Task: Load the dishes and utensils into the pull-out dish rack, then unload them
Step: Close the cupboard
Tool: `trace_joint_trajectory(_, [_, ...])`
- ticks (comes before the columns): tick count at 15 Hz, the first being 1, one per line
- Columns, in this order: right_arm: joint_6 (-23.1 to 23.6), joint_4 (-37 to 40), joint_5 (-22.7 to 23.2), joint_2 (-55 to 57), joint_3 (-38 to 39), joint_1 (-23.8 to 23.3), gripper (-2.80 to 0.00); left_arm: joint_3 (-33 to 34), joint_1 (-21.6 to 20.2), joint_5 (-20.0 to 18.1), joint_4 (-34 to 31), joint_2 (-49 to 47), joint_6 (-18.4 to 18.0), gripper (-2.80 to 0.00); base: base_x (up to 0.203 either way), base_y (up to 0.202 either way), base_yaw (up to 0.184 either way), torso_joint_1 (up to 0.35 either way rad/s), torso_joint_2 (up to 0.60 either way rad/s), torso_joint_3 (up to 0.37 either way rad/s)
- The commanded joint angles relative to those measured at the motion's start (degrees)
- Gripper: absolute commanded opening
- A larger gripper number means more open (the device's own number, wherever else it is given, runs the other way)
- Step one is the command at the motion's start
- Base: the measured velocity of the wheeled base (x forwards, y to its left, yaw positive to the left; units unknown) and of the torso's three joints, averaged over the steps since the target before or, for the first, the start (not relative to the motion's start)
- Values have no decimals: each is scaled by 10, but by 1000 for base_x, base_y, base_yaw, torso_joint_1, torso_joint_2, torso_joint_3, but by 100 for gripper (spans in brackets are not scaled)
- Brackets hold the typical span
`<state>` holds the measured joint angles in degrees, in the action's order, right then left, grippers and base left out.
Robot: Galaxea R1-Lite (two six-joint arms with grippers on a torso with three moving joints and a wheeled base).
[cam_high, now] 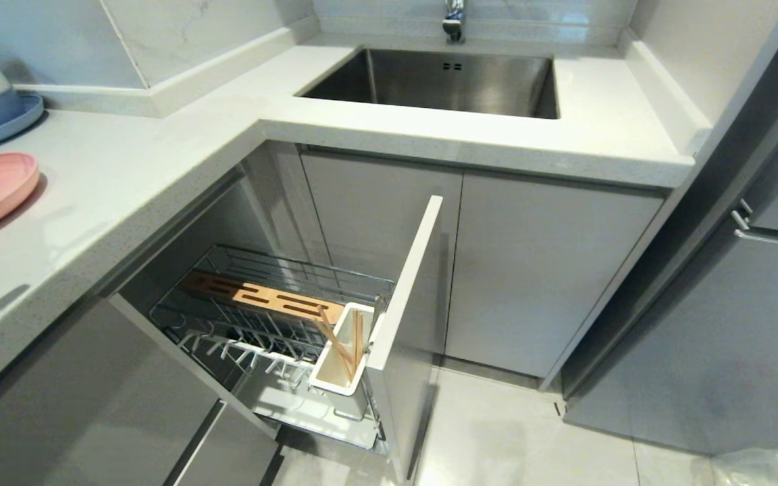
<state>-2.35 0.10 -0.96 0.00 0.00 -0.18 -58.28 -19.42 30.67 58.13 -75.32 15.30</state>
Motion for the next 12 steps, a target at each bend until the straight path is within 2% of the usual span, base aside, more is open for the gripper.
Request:
trace_joint_trajectory(1, [0, 0, 0, 0, 1, 0, -280, 11, -21, -4, -4, 4, 22, -280, 0, 0, 0, 0, 0, 0])
trace_joint_trajectory(4, [0, 0, 0, 0, 1, 0, -280, 4, -39, -25, -66, 19, 37, -280, 0, 0, 0, 0, 0, 0])
trace_joint_trajectory(5, [0, 0, 0, 0, 1, 0, -280, 2, -40, -27, -111, 22, 44, -280, 0, 0, 0, 0, 0, 0])
trace_joint_trajectory(7, [0, 0, 0, 0, 1, 0, -280, -2, -40, -30, -140, 33, 94, -280, 0, 0, 0, 0, 0, 0])
trace_joint_trajectory(8, [0, 0, 0, 0, 1, 0, -280, -3, -40, -30, -139, 36, 108, -280, 0, 0, 0, 0, 0, 0])
trace_joint_trajectory(10, [0, 0, 0, 0, 1, 0, -280, -7, -40, -29, -141, 40, 164, -280, 0, 0, 0, 0, 0, 0])
trace_joint_trajectory(12, [0, 0, 0, 0, 1, 0, -280, -10, -40, -27, -143, 41, 204, -280, 0, 0, 0, 0, 0, 0])
